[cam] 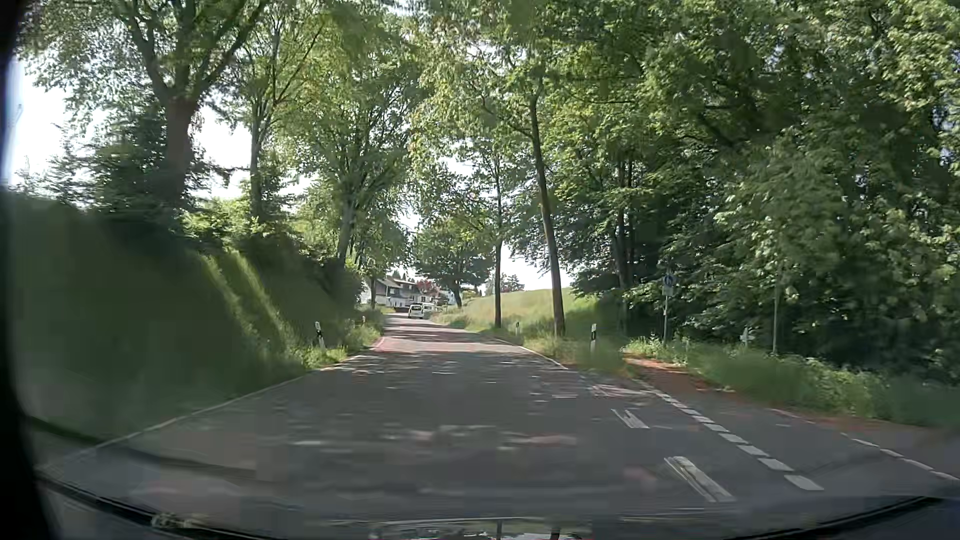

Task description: Follow the waypoints while adhering to traffic rules and regulations

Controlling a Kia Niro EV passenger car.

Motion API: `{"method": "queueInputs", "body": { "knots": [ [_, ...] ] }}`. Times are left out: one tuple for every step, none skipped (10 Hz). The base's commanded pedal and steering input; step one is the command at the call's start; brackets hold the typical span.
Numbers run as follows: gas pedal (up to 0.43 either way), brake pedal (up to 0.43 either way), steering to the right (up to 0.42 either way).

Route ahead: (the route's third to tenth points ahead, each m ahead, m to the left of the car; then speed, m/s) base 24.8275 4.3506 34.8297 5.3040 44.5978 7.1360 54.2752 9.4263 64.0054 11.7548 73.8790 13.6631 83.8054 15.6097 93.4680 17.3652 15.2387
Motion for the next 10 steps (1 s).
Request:
{"method": "queueInputs", "body": {
  "knots": [
    [0.240, 0.000, -0.023],
    [0.240, 0.000, -0.024],
    [0.240, 0.000, -0.025],
    [0.240, 0.000, -0.029],
    [0.240, 0.000, -0.031],
    [0.240, 0.000, -0.031],
    [0.240, 0.000, -0.031],
    [0.240, 0.000, -0.031],
    [0.240, 0.000, -0.031],
    [0.240, 0.000, -0.032]
  ]
}}
